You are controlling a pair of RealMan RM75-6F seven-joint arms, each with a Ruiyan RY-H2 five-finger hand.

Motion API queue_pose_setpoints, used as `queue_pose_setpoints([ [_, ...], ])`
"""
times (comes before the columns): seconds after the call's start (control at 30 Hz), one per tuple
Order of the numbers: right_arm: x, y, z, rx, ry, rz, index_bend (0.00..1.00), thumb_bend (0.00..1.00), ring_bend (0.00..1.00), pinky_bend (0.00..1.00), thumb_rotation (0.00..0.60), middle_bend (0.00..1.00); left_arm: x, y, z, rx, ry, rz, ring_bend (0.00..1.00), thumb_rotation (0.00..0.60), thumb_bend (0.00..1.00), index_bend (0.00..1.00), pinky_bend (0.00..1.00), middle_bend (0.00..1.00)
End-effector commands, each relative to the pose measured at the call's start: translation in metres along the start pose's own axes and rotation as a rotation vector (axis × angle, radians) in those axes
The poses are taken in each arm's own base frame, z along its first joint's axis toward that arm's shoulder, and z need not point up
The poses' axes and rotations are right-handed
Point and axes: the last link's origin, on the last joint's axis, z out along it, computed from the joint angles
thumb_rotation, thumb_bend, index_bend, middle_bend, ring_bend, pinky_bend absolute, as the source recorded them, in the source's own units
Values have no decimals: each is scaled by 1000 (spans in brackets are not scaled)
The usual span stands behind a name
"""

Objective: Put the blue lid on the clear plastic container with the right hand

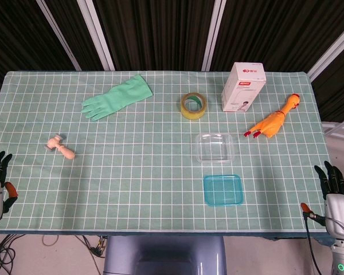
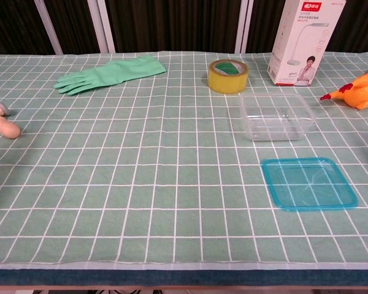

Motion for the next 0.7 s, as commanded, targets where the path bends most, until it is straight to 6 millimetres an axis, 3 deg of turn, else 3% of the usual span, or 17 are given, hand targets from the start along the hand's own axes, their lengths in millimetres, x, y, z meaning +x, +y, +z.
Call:
queue_pose_setpoints([
  [0.03,0,0,0,-2,-5,-1,95,214,0,1000,600,0,0,0,0,2,-1,0,0,600,824,52,0,0],
  [0.37,2,-2,-4,9,-19,31,82,187,0,1000,600,0,0,3,-1,-10,6,4,0,600,824,52,0,0],
  [0.7,-2,-6,-9,53,-140,55,37,152,0,970,600,0,1,0,0,16,7,-13,0,600,824,52,0,0],
])
